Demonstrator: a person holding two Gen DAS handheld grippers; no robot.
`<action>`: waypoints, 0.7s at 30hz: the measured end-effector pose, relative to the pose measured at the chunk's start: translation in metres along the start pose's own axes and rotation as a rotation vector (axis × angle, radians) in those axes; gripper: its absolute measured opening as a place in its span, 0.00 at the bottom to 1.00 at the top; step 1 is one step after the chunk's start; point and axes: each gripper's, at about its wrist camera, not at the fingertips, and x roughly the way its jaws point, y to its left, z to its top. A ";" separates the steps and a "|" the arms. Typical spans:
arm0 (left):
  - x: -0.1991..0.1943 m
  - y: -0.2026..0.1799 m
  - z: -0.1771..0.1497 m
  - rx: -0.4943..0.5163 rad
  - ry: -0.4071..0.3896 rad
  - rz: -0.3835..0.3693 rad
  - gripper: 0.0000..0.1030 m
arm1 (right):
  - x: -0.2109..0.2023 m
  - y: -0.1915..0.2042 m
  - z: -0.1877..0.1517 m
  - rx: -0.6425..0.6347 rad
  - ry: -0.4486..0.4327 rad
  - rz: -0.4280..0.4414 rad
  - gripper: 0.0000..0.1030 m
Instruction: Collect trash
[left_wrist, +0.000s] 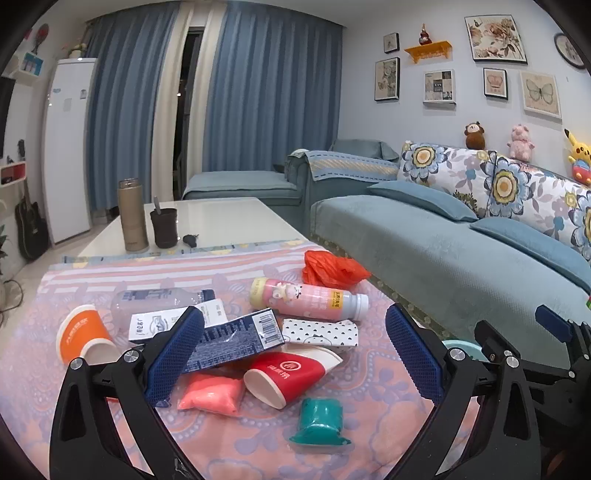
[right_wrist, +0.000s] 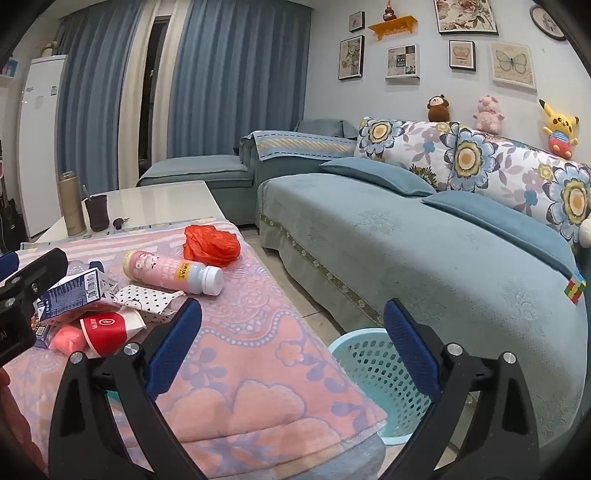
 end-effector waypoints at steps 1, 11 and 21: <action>0.000 0.001 0.000 -0.002 -0.001 0.000 0.93 | 0.000 0.000 0.000 -0.001 -0.001 0.000 0.91; -0.001 0.003 -0.001 -0.018 0.000 -0.004 0.93 | -0.001 0.001 0.001 0.013 0.007 0.025 0.91; -0.001 0.003 -0.001 -0.022 0.000 -0.006 0.93 | 0.000 0.005 0.001 -0.008 0.007 0.016 0.90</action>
